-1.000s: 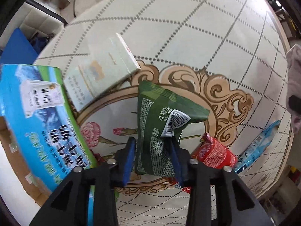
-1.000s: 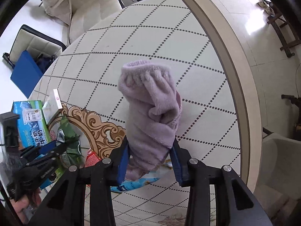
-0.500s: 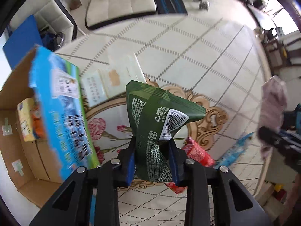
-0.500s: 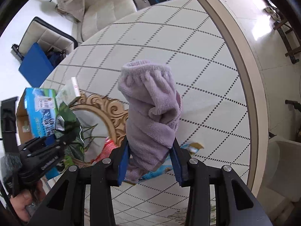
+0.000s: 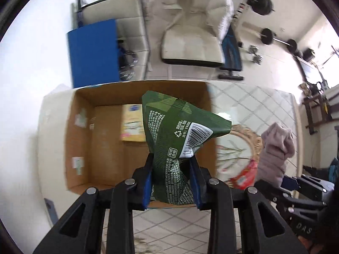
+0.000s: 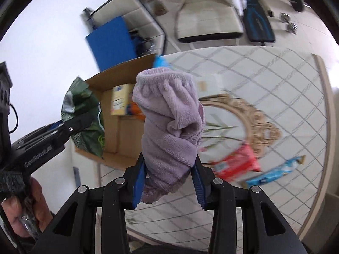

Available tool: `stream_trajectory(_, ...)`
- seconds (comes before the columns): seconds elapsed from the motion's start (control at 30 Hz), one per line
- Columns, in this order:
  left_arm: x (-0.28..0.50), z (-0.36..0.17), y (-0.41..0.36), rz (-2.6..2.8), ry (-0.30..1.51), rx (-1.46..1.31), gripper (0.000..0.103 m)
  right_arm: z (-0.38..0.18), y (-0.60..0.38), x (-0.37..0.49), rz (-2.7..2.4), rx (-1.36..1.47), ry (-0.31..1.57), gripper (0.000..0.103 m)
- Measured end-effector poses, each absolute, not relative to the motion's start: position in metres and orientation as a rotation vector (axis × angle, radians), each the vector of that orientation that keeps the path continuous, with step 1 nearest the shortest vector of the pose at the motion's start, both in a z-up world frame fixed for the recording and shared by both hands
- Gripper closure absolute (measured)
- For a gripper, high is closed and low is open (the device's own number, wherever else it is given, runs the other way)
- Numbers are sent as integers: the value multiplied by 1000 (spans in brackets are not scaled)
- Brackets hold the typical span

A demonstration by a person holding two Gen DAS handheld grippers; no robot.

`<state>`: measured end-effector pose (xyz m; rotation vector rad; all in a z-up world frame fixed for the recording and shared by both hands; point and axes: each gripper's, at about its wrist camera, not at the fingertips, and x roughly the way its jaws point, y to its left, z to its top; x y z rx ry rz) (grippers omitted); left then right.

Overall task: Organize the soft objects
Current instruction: 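Place green bag in box with left tool while right tool drops sock in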

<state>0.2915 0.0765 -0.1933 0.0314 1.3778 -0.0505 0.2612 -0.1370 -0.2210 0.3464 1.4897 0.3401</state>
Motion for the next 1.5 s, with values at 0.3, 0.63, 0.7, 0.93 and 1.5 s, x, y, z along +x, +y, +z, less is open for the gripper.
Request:
stream_trajectory(0.3, 325, -249, 187, 46, 1497, 40, 76, -263, 1, 288, 367, 291, 1572, 60)
stream_trajectory(0.63, 368, -320, 206, -6, 1619, 69, 76, -335, 60, 306, 341, 256, 1695, 60)
stream_trajectory(0.7, 372, -329, 204, -16, 1633, 78, 76, -342, 65, 307, 335, 253, 1706, 60)
stream_trajectory(0.93, 380, -336, 201, -15, 1663, 104, 74, -358, 75, 317, 326, 234, 1752, 52)
stream_trajectory(1.5, 320, -265, 210, 9, 1514, 4, 67, -300, 39, 300, 193, 142, 1639, 24)
